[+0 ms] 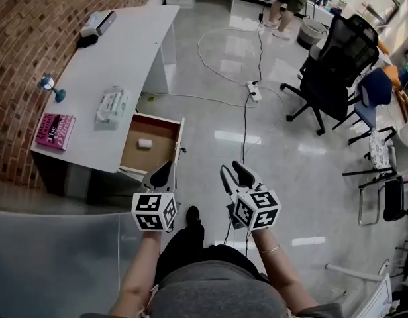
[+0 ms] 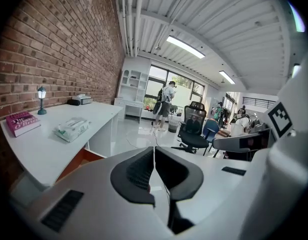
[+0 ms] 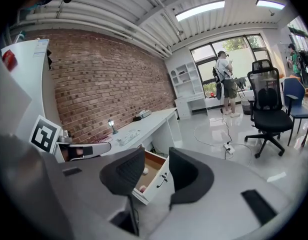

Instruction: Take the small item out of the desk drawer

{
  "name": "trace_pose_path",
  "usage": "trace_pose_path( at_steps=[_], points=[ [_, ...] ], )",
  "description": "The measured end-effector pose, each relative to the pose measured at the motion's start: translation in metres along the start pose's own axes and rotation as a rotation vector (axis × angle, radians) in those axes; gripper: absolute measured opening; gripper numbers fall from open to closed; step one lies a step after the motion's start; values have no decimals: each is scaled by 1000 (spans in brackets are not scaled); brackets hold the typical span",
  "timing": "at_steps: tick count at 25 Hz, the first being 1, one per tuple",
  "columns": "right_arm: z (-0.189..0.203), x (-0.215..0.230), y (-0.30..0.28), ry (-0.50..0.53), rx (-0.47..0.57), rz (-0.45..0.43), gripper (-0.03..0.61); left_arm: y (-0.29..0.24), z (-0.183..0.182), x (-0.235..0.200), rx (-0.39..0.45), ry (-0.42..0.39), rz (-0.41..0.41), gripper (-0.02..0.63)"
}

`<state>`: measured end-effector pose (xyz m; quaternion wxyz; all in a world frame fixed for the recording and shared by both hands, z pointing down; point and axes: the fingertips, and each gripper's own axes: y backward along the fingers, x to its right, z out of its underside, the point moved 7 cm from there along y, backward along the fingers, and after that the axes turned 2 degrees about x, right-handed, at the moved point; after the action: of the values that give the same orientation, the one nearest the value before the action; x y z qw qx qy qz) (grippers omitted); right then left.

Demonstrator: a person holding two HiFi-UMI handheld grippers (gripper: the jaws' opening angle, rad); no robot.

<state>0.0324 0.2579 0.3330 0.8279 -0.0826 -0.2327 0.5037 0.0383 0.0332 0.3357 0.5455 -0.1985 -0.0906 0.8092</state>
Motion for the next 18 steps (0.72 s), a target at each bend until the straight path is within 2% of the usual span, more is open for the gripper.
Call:
trace_pose_path(
  at_steps=[6, 11, 18],
  points=[
    [-12, 0, -31, -11, -14, 15, 149, -23, -14, -26, -6, 8, 6, 28],
    [-14, -5, -50, 8, -41, 1, 146, -31, -10, -39, -16, 36, -2, 28],
    [-22, -14, -85, 50, -73, -68, 141, -29, -7, -59, -5, 67, -62, 28]
  ],
)
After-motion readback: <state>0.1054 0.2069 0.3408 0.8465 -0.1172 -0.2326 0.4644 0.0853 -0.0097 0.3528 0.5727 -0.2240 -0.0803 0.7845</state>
